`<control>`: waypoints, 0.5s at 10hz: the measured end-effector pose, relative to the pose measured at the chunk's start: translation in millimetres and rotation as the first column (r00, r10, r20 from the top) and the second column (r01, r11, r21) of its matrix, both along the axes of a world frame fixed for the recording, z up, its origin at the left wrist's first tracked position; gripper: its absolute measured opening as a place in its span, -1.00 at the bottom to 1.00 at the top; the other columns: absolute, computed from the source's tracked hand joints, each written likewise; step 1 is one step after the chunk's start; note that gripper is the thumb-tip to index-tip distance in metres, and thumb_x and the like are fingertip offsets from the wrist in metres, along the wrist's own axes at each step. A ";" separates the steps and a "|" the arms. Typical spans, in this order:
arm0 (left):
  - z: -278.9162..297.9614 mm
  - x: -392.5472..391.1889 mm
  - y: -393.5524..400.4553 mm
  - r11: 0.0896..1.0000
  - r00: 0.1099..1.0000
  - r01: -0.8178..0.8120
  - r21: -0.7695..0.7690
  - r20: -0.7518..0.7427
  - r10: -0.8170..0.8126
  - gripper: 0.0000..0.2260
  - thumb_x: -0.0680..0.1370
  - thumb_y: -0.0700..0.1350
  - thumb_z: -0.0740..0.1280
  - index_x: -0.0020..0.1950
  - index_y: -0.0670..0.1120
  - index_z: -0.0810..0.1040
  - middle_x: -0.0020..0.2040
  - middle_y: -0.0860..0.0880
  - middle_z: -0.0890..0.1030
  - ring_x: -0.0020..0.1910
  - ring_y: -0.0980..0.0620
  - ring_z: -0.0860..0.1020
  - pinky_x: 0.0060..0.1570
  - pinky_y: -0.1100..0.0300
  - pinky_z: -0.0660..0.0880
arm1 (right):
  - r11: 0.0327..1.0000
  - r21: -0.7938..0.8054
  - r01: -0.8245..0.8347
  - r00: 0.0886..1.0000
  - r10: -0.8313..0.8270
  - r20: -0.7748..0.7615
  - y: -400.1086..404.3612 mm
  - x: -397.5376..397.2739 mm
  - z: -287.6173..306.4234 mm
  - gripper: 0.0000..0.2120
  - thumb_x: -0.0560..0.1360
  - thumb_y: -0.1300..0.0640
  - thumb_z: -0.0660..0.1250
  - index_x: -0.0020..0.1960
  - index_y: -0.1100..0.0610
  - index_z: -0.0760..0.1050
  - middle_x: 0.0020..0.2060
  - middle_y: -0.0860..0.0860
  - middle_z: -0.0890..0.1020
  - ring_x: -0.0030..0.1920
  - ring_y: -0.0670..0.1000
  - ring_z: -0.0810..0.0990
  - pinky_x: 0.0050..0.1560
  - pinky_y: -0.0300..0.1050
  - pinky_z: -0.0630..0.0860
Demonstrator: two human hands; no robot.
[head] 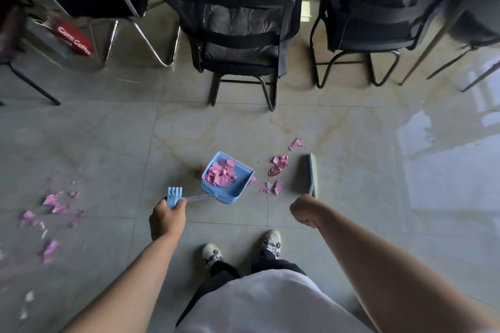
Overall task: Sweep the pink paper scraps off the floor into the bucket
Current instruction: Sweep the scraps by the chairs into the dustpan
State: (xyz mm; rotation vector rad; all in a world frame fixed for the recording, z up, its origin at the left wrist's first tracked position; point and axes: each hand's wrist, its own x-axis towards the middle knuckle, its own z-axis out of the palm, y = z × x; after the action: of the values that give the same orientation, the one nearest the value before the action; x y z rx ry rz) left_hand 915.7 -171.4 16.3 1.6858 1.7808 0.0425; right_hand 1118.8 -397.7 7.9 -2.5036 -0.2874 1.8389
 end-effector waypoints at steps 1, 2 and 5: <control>0.5 -17.7 8.8 1.000 1.000 0.003 0.000 -0.017 -0.003 -0.79 0.46 -0.01 0.36 -0.14 -0.16 0.55 -0.10 -0.24 0.63 -0.09 -0.26 0.55 -0.10 0.02 0.48 | 0.981 0.137 0.134 0.991 -0.135 -0.005 24.7 -11.5 6.3 -0.62 0.53 0.30 0.17 0.33 0.30 0.43 0.25 0.27 0.52 -0.47 -0.10 0.40 -0.61 -0.39 0.36; 0.6 -36.1 18.0 1.000 0.999 0.014 -0.008 -0.030 -0.014 -0.79 0.47 -0.01 0.36 -0.09 -0.16 0.58 -0.07 -0.24 0.64 -0.06 -0.27 0.56 -0.09 0.04 0.46 | 0.988 0.136 0.075 0.997 -0.073 -0.017 44.2 -23.9 10.5 -0.62 0.52 0.27 0.20 0.33 0.30 0.42 0.11 0.22 0.56 -0.38 -0.08 0.36 -0.47 -0.33 0.43; 0.6 -78.7 42.0 0.999 0.998 -0.022 -0.031 -0.055 0.020 -0.80 0.47 -0.02 0.34 -0.06 -0.15 0.58 -0.03 -0.24 0.64 -0.03 -0.27 0.56 -0.05 0.03 0.49 | 0.985 0.167 -0.052 0.995 0.065 -0.072 95.1 -76.3 33.7 -0.78 0.52 0.26 0.18 -0.29 0.10 0.32 -0.33 0.03 0.42 -0.40 -0.05 0.37 -0.36 -0.23 0.36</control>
State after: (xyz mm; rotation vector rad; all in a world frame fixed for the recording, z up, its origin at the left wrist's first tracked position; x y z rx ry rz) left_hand 837.0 -129.4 16.8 1.6602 1.8298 -0.0223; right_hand 1042.5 -302.6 41.6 -2.3331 -0.4943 1.8428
